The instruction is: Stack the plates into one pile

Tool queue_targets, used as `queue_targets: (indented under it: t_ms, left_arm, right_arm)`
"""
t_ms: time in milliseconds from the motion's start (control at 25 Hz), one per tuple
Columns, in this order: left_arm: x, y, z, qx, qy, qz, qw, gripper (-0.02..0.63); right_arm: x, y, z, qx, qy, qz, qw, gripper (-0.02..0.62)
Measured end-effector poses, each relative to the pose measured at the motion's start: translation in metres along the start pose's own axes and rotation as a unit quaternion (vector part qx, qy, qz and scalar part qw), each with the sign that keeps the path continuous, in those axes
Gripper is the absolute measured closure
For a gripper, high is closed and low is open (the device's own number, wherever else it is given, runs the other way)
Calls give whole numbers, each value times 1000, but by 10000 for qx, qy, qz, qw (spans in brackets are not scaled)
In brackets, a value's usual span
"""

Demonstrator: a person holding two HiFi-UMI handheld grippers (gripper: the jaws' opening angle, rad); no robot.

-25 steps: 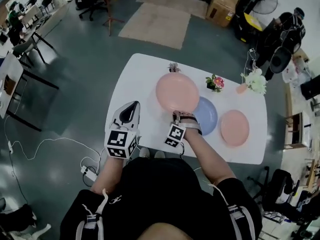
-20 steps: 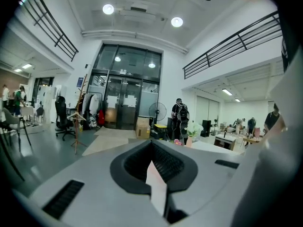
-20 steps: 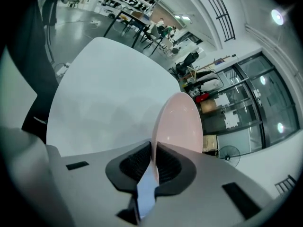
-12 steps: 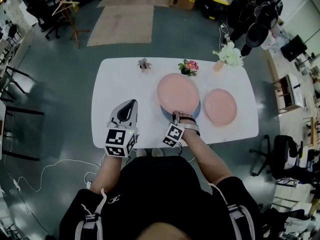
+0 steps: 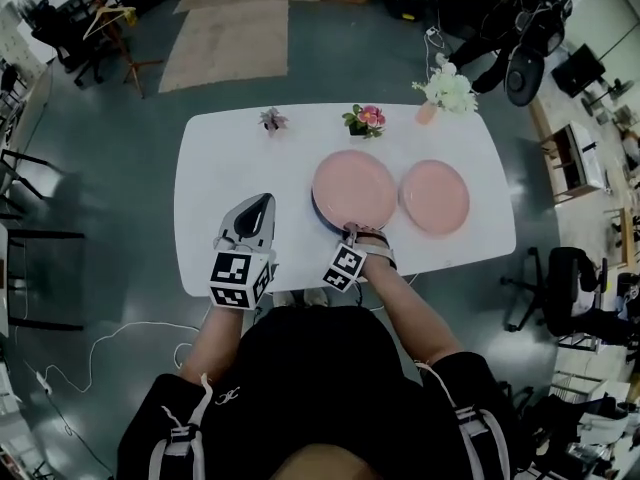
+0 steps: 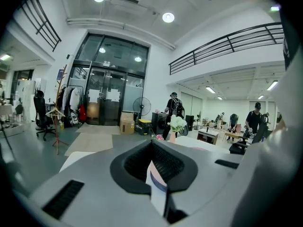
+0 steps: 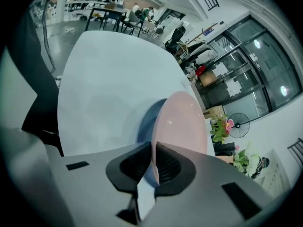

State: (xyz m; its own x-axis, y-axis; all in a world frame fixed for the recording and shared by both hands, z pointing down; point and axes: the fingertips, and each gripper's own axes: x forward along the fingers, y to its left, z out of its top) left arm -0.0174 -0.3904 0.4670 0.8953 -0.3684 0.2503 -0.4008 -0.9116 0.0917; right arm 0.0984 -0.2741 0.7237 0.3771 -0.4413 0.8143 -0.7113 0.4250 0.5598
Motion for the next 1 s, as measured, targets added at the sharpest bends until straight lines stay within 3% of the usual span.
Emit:
queue_targets:
  t_ms: [440, 640, 760, 840, 1000]
  left_arm:
    - [1, 12, -11, -84, 134, 72, 9998, 594]
    - [1, 13, -14, -90, 166, 50, 9998, 594]
    - [2, 14, -11, -55, 147, 79, 9998, 594]
    - [5, 16, -8, -46, 108, 164, 9998, 594]
    - [11, 11, 1, -76, 70, 122, 9999, 594]
  right_arm:
    - [10, 10, 9, 1055, -105, 698, 9919, 547]
    - [4, 3, 7, 1828, -186, 1022, 9776, 416]
    - [-5, -4, 9, 2540, -355, 1249, 9585, 415]
    - [-12, -21, 13, 3161, -617, 1205, 9390, 448]
    - [-41, -73, 25, 4328, -1587, 900, 8828, 492]
